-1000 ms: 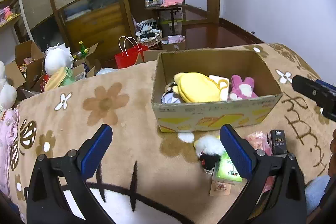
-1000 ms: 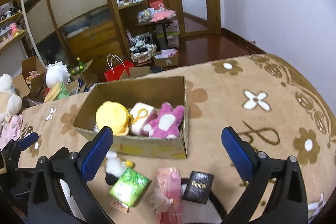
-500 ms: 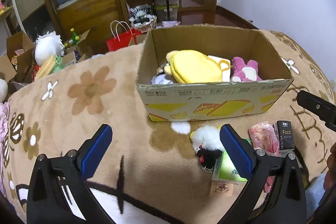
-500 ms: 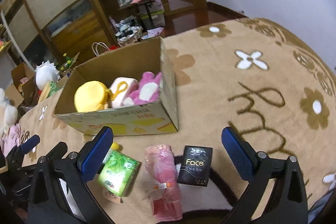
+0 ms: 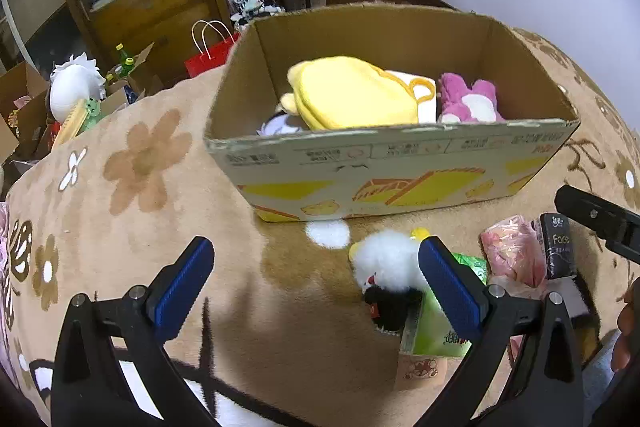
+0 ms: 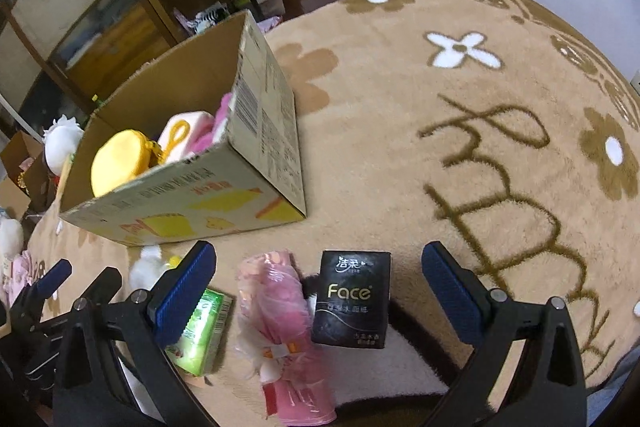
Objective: Organize soft objects
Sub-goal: 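Move both tools back toward the remaining items beside the box, then grasp the white fluffy penguin with left tool while right tool grasps the black Face tissue pack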
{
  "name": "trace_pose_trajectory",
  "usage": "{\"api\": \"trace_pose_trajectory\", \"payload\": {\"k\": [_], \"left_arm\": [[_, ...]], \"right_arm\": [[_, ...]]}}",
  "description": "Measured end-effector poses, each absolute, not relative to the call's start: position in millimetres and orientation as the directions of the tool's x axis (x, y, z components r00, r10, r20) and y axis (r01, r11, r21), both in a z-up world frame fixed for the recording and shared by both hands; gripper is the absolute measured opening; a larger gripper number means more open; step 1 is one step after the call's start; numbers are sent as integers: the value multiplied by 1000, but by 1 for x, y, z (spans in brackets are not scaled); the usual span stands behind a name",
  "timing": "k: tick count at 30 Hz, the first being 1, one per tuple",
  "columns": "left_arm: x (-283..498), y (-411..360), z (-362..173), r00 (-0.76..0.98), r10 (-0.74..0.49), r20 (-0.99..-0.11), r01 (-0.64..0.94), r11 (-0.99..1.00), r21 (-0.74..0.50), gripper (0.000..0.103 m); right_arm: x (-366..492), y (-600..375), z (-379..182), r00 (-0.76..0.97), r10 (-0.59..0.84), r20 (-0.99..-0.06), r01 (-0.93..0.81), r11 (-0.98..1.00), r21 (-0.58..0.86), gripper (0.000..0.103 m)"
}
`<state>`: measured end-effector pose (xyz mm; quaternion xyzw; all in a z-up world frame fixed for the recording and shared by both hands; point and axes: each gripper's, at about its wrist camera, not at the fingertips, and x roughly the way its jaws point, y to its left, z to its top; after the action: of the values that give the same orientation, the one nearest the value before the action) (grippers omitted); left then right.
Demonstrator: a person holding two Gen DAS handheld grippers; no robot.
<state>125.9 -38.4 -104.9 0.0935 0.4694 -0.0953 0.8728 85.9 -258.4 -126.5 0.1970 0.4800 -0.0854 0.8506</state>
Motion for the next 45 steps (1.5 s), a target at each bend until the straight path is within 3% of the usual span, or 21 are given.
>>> {"api": "trace_pose_trajectory", "payload": {"k": [3,11,18,28,33,38,41,45], "left_arm": [[127,-43,-112,524,-79,-848,262,962,72,101],[130,-53,-128,497,-54,-866,286,953,104,101],[130,-62,-137,489,-36,-871,313,940,137,101],[131,-67,-153,450,-23,-893,310,941,132,101],[134,-64,-154,411,-99,-906,320,947,42,80],[134,-60,-158,366,-134,-921,326,945,-8,44],[128,-59,-157,367,-148,-918,324,946,-23,31],[118,-57,-147,411,-148,-900,325,946,-7,30]], "right_arm": [[89,-259,-133,498,46,-866,342,907,244,97],[95,-265,-154,424,69,-903,379,892,246,67],[96,-270,-164,388,66,-919,395,889,231,50],[102,-272,-172,381,87,-921,416,873,255,50],[102,-272,-172,385,72,-920,407,881,240,49],[104,-269,-167,409,46,-911,400,888,225,49],[105,-270,-159,441,36,-897,391,892,228,49],[107,-270,-148,497,24,-868,378,894,241,49]]}}
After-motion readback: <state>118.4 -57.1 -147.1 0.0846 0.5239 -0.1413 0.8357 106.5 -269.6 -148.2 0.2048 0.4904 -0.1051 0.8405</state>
